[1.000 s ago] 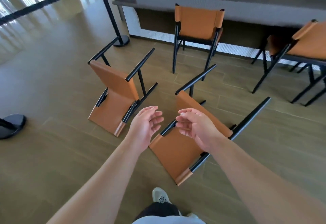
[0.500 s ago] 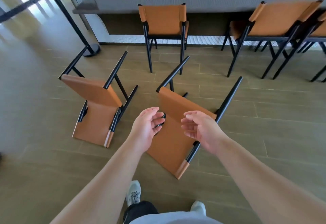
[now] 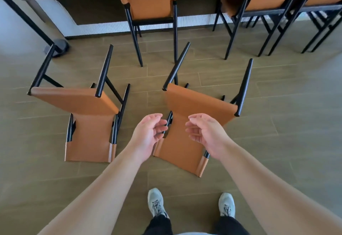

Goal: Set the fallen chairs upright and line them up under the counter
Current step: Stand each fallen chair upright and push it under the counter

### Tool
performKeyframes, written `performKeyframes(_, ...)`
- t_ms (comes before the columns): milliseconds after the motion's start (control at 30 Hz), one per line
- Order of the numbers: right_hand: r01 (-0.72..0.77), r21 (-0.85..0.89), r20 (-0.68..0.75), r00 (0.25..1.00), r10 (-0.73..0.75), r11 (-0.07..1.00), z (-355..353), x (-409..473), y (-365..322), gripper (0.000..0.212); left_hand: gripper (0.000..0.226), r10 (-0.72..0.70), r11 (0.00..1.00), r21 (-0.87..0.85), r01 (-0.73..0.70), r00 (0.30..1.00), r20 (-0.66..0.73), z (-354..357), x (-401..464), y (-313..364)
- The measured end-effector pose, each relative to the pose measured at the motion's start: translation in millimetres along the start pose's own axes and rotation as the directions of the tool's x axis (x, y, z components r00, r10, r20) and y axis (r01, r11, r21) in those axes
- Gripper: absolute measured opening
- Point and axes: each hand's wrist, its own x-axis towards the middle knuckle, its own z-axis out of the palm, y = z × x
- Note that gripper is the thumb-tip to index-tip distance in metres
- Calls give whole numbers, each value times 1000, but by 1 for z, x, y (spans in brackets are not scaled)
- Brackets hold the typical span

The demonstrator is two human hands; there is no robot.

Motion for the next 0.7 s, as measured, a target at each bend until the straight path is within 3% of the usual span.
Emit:
performKeyframes(267, -82, -118, -90, 993, 72, 990, -7, 37, 46, 11, 18, -50, 957, 287, 41, 999, 22, -14, 63, -26)
performKeyframes(400, -110, -185, -107, 990, 91, 977, -31, 79, 77, 11, 17, -89, 949, 305, 79, 996, 19, -6, 101, -59)
performKeyframes(533, -140, -230, -114, 987, 117, 963, -56, 130, 124, 13, 17, -125, 946, 298, 125, 992, -19, -3, 146, -109)
performKeyframes(700, -183, -332, -108, 982, 156, 925, -90, 198, 219, 19, 16, -145, 893, 428, 142, 989, -26, -14, 215, -204)
